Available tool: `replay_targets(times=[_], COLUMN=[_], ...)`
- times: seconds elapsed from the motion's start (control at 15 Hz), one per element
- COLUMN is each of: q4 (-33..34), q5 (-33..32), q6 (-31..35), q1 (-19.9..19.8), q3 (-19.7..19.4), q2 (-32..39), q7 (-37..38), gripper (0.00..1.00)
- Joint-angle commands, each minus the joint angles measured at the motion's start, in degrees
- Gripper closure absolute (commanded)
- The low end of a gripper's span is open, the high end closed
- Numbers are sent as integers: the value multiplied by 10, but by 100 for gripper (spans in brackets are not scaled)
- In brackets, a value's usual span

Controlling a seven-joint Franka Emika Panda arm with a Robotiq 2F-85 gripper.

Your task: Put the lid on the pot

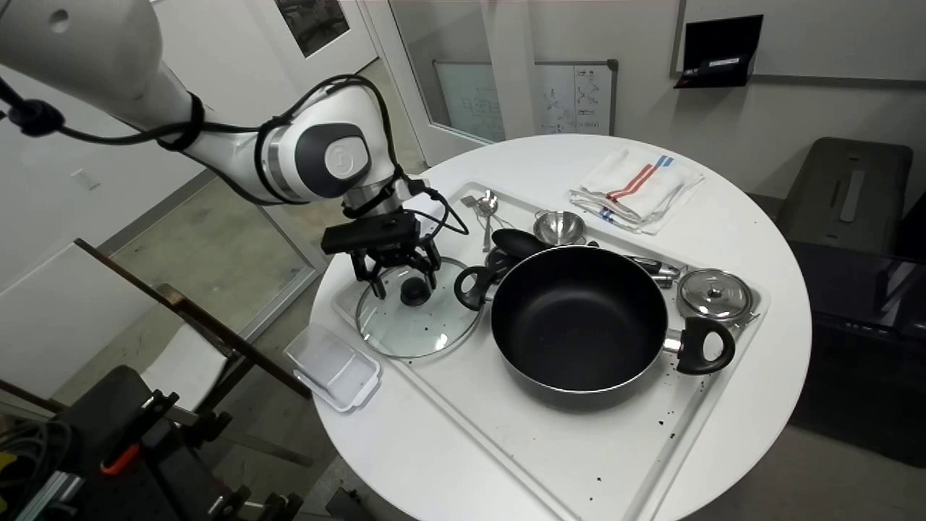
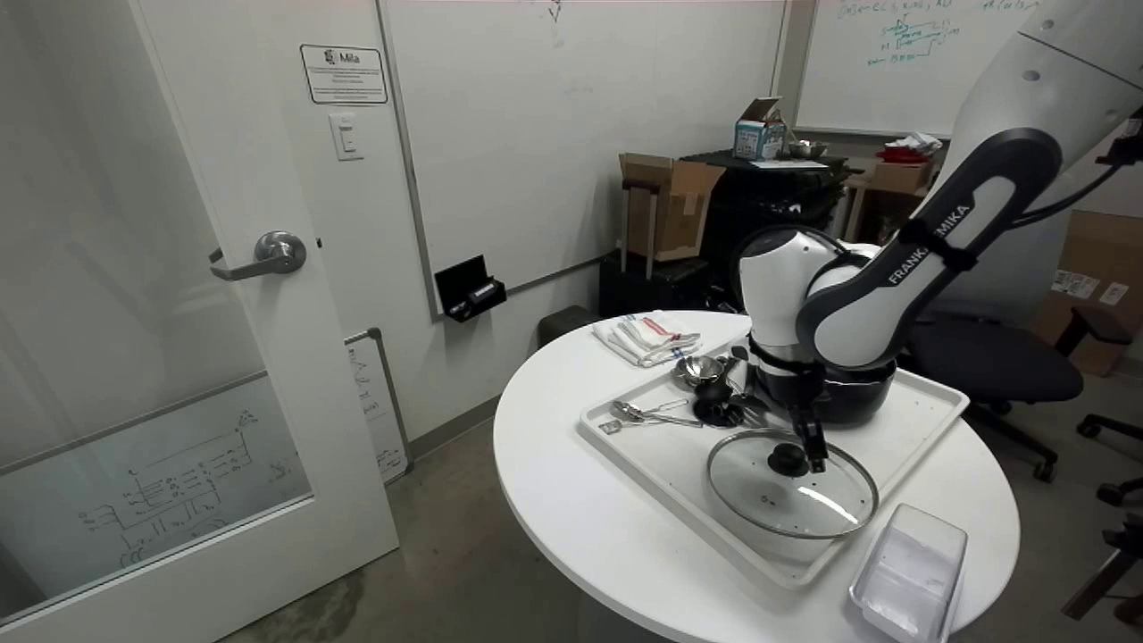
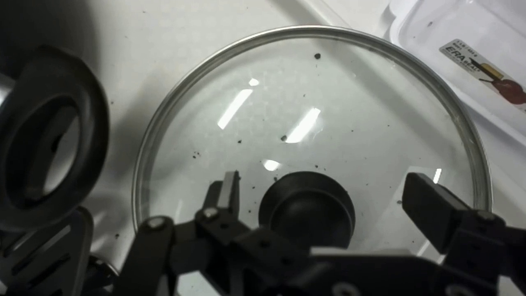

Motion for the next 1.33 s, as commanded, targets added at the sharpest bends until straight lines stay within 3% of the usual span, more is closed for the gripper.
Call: replay_targets(times=[0.0, 1.0, 1.07, 1.13, 1.27], q4=[31, 62, 64, 66, 69], q5=[-12, -2, -1, -1, -1], q6=[-15, -38, -39, -41, -43], q1=[3, -2, -2, -3, -4], q3=[1, 16, 17, 18, 18], q2=[16, 39, 40, 41, 42], q7=[-9, -17, -18, -19, -22], gripper=[0, 0, 25, 26, 40])
